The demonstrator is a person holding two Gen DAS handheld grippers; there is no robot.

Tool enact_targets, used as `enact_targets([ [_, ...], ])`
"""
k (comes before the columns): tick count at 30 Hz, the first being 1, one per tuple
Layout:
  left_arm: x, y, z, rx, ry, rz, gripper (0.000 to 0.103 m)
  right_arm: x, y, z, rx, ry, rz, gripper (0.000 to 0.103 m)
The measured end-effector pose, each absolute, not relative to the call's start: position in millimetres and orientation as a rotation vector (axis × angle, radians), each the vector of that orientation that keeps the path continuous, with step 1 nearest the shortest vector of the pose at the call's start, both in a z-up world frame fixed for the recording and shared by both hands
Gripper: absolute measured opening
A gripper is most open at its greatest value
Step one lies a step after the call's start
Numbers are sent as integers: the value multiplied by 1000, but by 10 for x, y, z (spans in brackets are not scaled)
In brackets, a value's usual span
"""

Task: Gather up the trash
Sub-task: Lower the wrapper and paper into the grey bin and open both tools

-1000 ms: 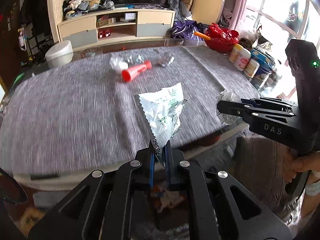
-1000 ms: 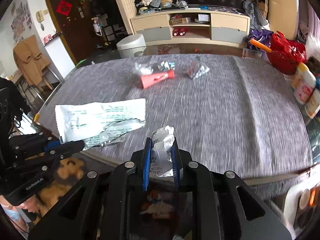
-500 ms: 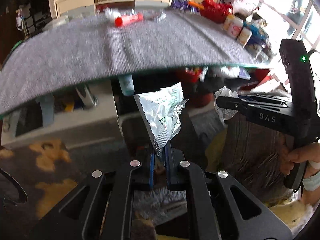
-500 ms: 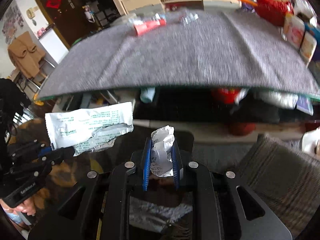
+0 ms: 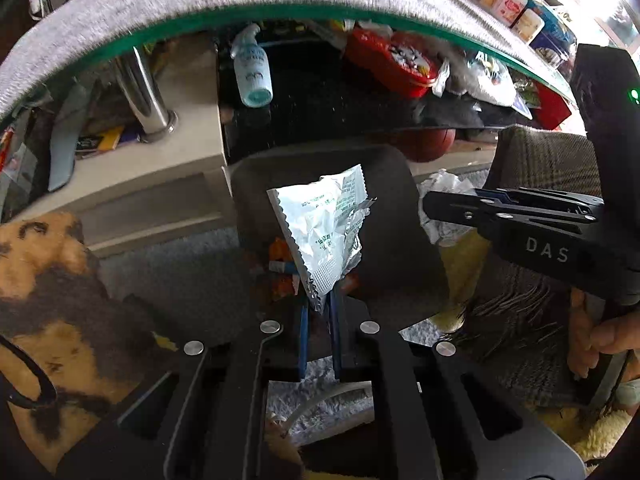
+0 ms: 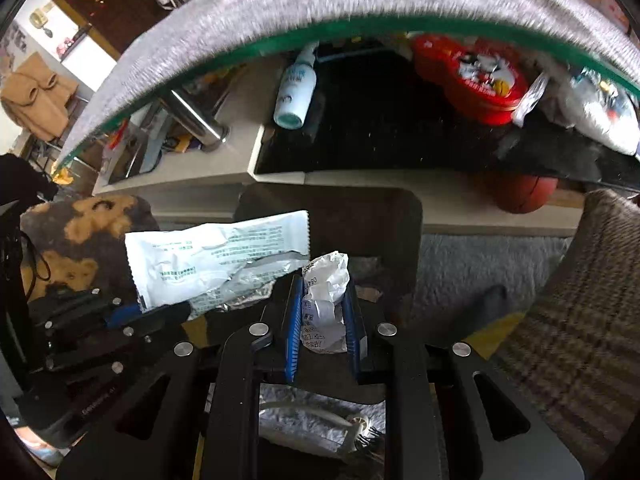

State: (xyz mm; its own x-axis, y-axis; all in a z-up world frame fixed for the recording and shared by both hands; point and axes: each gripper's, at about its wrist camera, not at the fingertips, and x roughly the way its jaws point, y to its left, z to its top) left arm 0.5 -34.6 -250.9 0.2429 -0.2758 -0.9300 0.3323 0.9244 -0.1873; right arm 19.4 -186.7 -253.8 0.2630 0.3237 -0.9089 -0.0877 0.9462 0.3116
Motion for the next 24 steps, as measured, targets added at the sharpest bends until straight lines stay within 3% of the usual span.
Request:
enact_targets([
  [8,50,-315,-2629,27,1301,-424,9,232,-1881,-2621,236,1300,270,26],
  [11,48,-332,-2642,32,1304,-421,17,240,-1898,-2617,242,1299,270,41],
  [13,45,-339,-2640,37,1302,-419,31,246,-1908,-2612,245,1293,262,52],
  [17,40,-316,-2596,39,1292,-399,53,265,-1983,-2577,272,1284,230,55],
  [22,50,-263,-2415,35,1248,-383,93,298,-2099,-2365,269,1237,187,78],
  [24,63,-252,-2295,45,1219,-384,95,322,-2136,-2247,257,1212,184,82],
])
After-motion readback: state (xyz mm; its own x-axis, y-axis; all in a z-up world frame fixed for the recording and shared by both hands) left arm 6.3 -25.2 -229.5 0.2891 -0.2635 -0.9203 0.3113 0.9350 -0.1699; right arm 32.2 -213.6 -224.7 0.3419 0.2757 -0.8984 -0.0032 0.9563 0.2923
